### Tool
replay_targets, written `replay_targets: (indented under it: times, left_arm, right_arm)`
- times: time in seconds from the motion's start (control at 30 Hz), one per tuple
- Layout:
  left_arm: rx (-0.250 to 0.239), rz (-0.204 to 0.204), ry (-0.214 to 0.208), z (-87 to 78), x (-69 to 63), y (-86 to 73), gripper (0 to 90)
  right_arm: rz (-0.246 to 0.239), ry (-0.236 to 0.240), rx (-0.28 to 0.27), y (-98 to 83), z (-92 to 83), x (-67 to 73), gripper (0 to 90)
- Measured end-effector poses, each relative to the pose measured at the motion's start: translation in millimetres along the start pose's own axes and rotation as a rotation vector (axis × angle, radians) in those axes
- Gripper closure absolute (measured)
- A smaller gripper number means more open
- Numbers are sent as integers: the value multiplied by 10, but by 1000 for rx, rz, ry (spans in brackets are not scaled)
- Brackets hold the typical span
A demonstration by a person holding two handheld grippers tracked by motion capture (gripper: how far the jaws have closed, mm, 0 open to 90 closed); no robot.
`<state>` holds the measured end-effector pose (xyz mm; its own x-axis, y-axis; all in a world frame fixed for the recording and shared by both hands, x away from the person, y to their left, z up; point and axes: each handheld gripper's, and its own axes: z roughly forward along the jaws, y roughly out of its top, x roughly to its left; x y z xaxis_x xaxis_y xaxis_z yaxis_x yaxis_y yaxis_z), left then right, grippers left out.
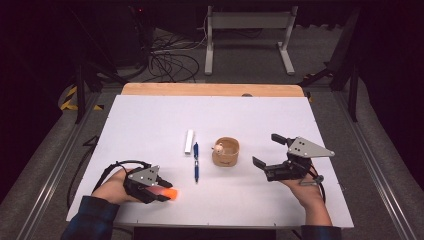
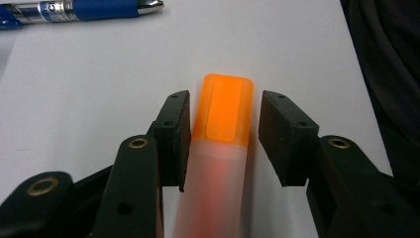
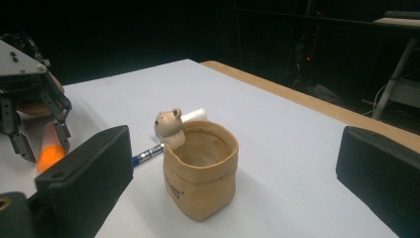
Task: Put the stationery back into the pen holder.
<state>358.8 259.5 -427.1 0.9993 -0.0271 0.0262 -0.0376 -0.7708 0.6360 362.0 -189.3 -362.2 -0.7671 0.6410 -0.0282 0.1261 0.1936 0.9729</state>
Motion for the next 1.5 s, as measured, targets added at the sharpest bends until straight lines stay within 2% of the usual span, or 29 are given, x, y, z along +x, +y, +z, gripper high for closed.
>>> replay_targets:
  times: [0.17, 0.6, 0.7, 0.73, 0.9, 1.07, 1.3, 1.5]
  left_arm:
    - [11, -1, 0, 10, 9, -11, 573]
    - [-17, -33, 8, 19, 17, -44, 644]
    - [-8, -26, 21, 22, 5, -27, 648]
    - [8, -35, 21, 13, -10, -22, 649]
    - [5, -23, 33, 13, -17, -6, 650]
    - [-61, -38, 56, -9, 3, -1, 650]
    - [-220, -40, 113, -118, -14, 67, 649]
    - [-296, -21, 115, -108, -47, 170, 649]
  right_arm:
    - [0, 6, 5, -4, 12, 7, 18]
    - [-14, 15, 19, -8, 68, 58, 30]
    - [-17, 27, 25, -14, 102, 84, 31]
    - [-18, 28, 28, -15, 113, 93, 32]
    - [-23, 37, 33, -15, 149, 128, 37]
    - [-22, 42, 32, -20, 178, 150, 43]
    - [-23, 59, 31, -36, 269, 230, 52]
    - [-31, 82, 35, -43, 377, 342, 67]
